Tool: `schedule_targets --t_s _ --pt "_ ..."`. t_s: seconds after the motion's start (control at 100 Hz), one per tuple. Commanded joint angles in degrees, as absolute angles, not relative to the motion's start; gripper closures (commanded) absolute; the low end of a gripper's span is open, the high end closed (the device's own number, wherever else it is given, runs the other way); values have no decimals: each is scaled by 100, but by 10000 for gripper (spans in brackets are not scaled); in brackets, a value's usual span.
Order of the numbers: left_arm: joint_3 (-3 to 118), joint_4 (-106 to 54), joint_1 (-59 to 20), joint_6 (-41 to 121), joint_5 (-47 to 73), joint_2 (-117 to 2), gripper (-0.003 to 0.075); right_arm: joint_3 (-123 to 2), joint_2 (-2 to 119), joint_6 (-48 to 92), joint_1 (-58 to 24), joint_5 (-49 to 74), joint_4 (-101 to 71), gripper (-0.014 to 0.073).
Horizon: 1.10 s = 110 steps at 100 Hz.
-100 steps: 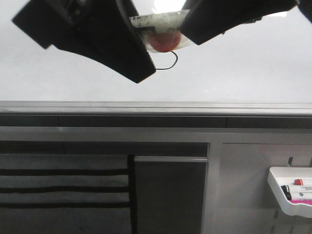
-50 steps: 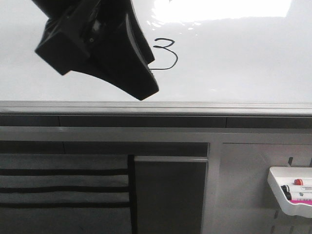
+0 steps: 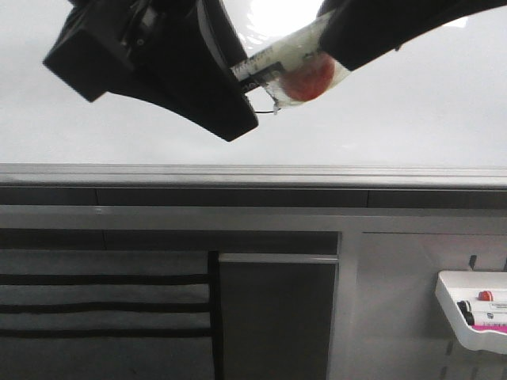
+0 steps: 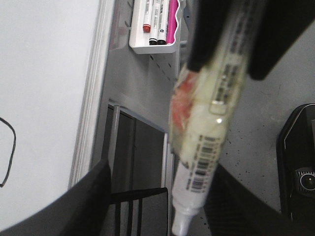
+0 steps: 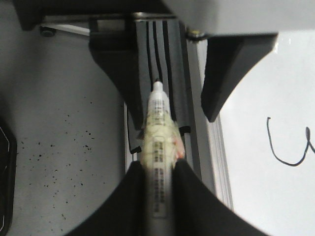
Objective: Write number 3 on whiteboard
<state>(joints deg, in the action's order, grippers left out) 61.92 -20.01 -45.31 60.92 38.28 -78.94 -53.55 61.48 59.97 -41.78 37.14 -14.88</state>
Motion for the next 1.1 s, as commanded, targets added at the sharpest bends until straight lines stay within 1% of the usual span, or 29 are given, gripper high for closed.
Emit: schedule_targets --t_s 0.0,0.08,0.15,0.19,0.21,0.22,0.28,0.35,0.51,0.59,0.78,0.82,0.89,0.91,0.92,0.94,0.95,0.97,1.04,1.09 --pt "6386 -2157 -4577 6271 3543 -7697 335 -5524 6072 6027 -4140 3235 -1631 555" --pt "6386 -2157 -4577 6329 3543 -7697 335 -5524 6072 6027 -4140 3178 -1633 555" --pt "6386 -2157 -4577 6329 3543 -7697 358 -5524 6072 6027 -4140 3178 -1633 555" --pt "6386 -2157 -4577 6329 3527 -7682 397 -5524 6072 6027 -4140 3178 -1633 555" --pt "6386 -2157 -4577 6329 3517 -7682 430 -5524 6072 6027 -4140 3178 -1633 555" --pt "6386 -2157 -4577 6329 3517 -7670 430 -5524 6072 6027 -4140 3178 -1633 555" --pt "6386 -2157 -4577 6329 3483 -7670 515 -5524 6082 6027 -4140 3178 -1633 555" --pt "6386 -2157 -4577 6329 3468 -7661 588 -5524 6082 6027 -4140 3178 -1633 555" --pt "6386 -2157 -4577 6329 3468 -7661 704 -5524 6082 6027 -4140 3178 -1642 555" --pt "6386 -2157 -4577 6329 3468 -7661 742 -5524 6082 6027 -4140 3178 -1642 555" --pt "6386 -2182 -4577 6315 3457 -7661 741 -5524 6096 6027 -4140 3148 -1642 543" --pt "6386 -2182 -4565 6287 3457 -7661 741 -5524 6096 6015 -4140 3159 -1642 517" --pt "6386 -2205 -4473 6087 3412 -7661 741 -5524 6085 5967 -4114 3159 -1642 421" --pt "6386 -2205 -4452 6024 3399 -7661 741 -5524 6085 5935 -4086 3147 -1642 372" --pt "6386 -2205 -4440 5991 3391 -7661 741 -5524 6085 5914 -4088 3137 -1642 372" --pt "6386 -2205 -4388 5879 3361 -7661 741 -5524 6071 5825 -4041 3123 -1642 311" --pt "6386 -2205 -4373 5851 3361 -7661 741 -5524 6071 5795 -4028 3123 -1642 311" --pt "6386 -2205 -4330 5755 3348 -7661 741 -5524 6055 5716 -3977 3123 -1642 270" --pt "6386 -2205 -4127 5428 3334 -7661 741 -5524 5922 5400 -3722 3136 -1642 209" --pt "6358 -2205 -3931 5203 3276 -7661 741 -5524 5777 5178 -3477 3234 -1642 204"
